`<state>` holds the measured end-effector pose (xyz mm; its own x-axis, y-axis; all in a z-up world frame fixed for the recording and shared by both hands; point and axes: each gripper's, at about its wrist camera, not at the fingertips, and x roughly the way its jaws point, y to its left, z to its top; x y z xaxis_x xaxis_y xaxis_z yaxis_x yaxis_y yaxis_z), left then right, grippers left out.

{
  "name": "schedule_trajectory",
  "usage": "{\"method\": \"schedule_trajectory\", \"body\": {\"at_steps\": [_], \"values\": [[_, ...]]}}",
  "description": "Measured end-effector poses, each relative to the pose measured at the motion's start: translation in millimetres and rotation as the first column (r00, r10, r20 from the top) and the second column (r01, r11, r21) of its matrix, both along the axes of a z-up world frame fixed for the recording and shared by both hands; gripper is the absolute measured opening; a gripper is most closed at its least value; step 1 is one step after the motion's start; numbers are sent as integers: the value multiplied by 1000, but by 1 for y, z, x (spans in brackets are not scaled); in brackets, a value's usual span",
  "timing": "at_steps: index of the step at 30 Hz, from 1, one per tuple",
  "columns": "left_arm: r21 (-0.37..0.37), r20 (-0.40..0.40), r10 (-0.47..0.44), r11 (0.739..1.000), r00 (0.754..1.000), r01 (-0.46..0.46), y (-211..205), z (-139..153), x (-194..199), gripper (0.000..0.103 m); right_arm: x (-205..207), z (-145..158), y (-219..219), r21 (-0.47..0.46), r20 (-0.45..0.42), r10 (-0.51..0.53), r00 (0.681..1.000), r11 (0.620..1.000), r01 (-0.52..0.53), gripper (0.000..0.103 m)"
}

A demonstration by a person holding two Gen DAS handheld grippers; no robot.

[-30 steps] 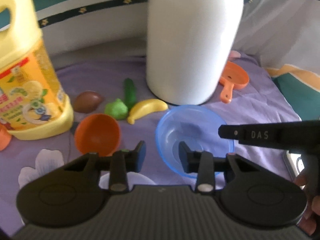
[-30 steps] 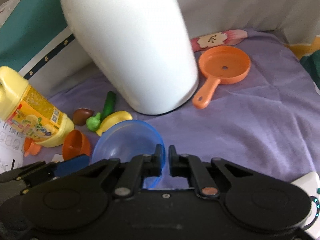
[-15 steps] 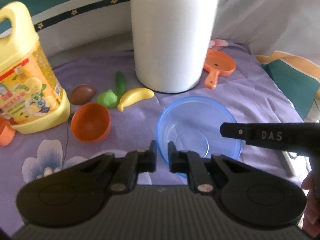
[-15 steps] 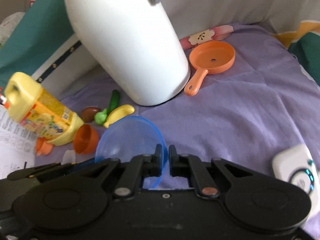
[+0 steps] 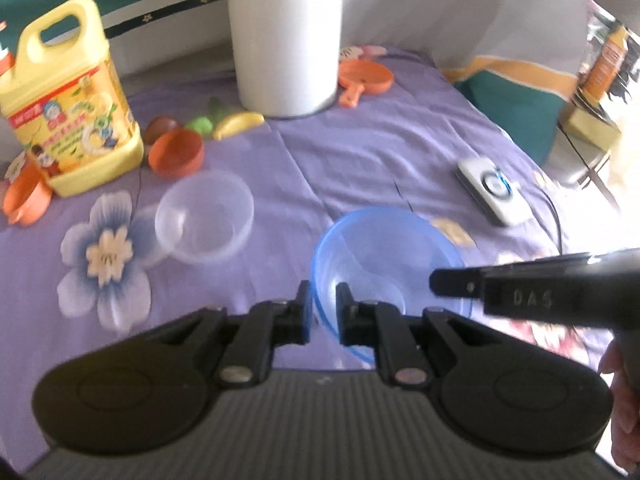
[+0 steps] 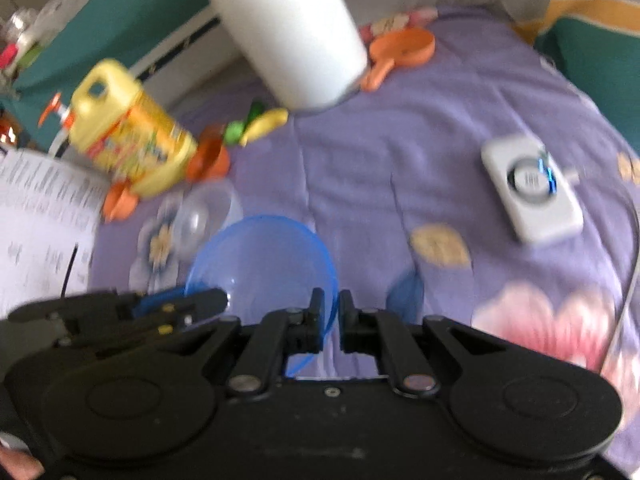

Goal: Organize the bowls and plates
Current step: 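Carry the blue bowl with both grippers beside the plate stack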

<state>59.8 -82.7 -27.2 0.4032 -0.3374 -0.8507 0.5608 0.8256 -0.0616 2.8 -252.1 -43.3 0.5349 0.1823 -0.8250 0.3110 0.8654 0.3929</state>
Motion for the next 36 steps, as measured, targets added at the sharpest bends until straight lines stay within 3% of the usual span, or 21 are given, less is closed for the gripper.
{"method": "schedule_trajectory", "body": {"at_steps": [5,13,36], "values": [[-4,-22,1,1000,1000,-1,21,1,-35,13,-37,1,22,5,-22,44,999,999,-44,8],[-1,-84,32,999,996,-32,47,-13,-66,13,-61,-4,45,4,-56,93,994,996,-93,10],[14,-116,57,998,992,-55,55,-33,-68,13,-58,-17,65,-55,-100,153,983,986,-159,10]]}}
